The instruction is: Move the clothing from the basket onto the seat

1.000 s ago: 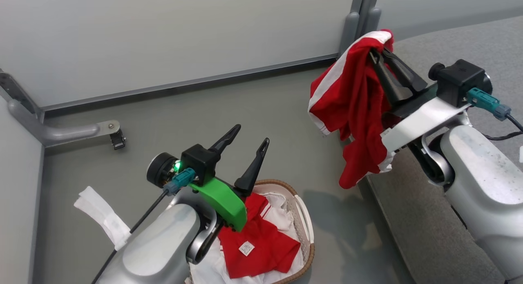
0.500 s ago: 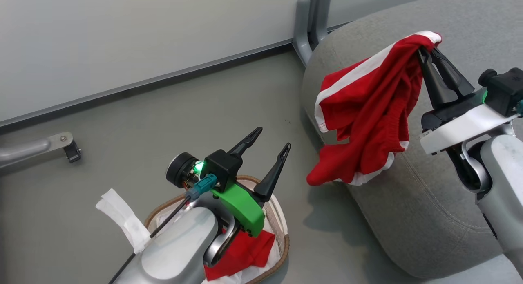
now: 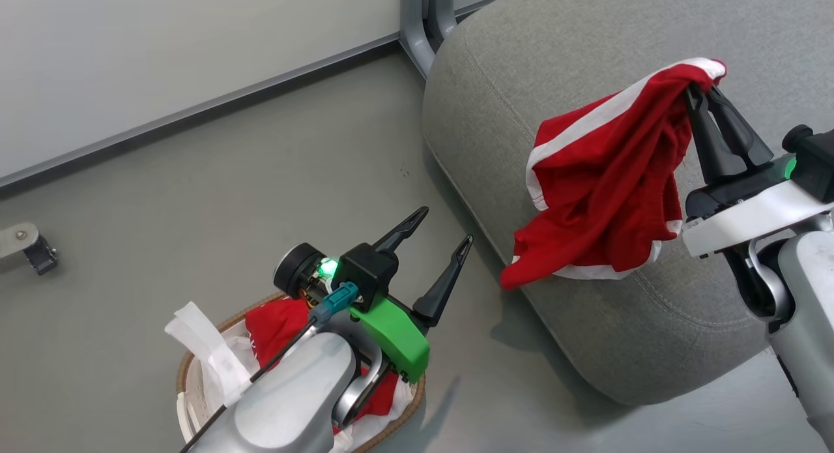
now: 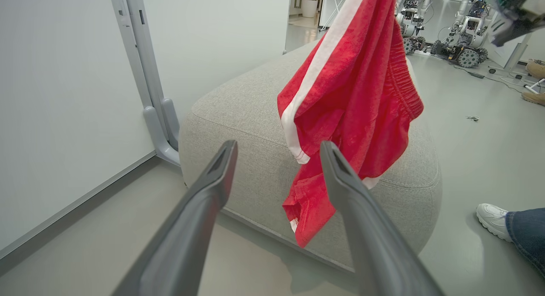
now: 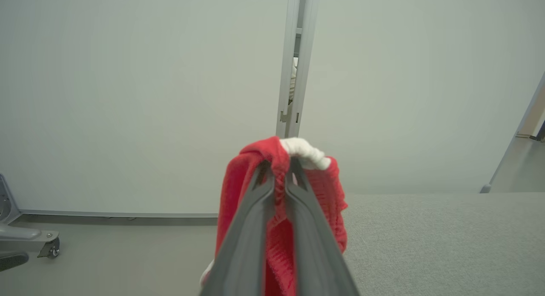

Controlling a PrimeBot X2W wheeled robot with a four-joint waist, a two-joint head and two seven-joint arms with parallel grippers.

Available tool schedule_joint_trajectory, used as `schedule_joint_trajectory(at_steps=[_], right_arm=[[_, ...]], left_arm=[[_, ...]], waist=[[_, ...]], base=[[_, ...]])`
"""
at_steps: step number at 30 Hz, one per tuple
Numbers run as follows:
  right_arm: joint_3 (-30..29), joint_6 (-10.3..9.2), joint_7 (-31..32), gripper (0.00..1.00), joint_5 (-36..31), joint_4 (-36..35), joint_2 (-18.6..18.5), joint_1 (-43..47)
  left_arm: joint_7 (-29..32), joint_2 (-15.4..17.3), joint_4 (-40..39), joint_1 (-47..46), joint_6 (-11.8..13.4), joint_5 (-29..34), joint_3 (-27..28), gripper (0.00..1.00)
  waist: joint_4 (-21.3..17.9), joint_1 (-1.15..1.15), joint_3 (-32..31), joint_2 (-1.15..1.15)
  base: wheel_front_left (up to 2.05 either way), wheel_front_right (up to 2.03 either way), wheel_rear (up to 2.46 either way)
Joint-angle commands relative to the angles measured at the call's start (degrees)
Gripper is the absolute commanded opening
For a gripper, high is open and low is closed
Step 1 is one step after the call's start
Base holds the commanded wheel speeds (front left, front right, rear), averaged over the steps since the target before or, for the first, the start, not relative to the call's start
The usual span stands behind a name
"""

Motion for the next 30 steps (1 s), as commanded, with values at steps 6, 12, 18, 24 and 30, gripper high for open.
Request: schedule_joint_trajectory(at_steps=[6,12,18,24,30], right_arm=[[-0.3,-0.08,-0.1,0.0,0.4,2.0,0.6,-0.4],[2.4,-0.08,-0.1,0.0,4.4,5.3,0.5,-4.8],[7.0,-0.08,1.5,0.0,8.6,10.5,-3.1,-16.0],[3.9,-0.08,4.1,0.0,9.7,16.9,-8.2,-32.1],[0.1,-0.08,9.0,0.0,7.8,21.5,-16.2,-45.3]], left_arm=[[0.0,-0.2,0.0,-0.6,-0.5,1.5,0.0,1.0],[0.0,-0.1,-0.4,-1.2,-0.4,2.4,-0.1,1.0],[0.0,0.3,-1.0,-2.3,0.3,3.7,-0.1,1.0],[0.3,1.2,-2.4,-4.3,0.9,5.3,-0.3,1.0],[0.4,1.7,-4.7,-7.1,1.4,7.5,-1.2,1.0]], waist=[[0.3,0.0,1.7,0.0],[1.6,0.0,3.7,0.0],[3.1,0.0,7.7,0.0],[5.7,0.0,13.5,0.0],[10.5,0.0,19.7,0.0]], base=[[0.0,0.0,0.0],[0.0,0.0,0.0],[0.0,0.0,0.0],[0.0,0.0,0.0],[0.0,0.0,0.0]])
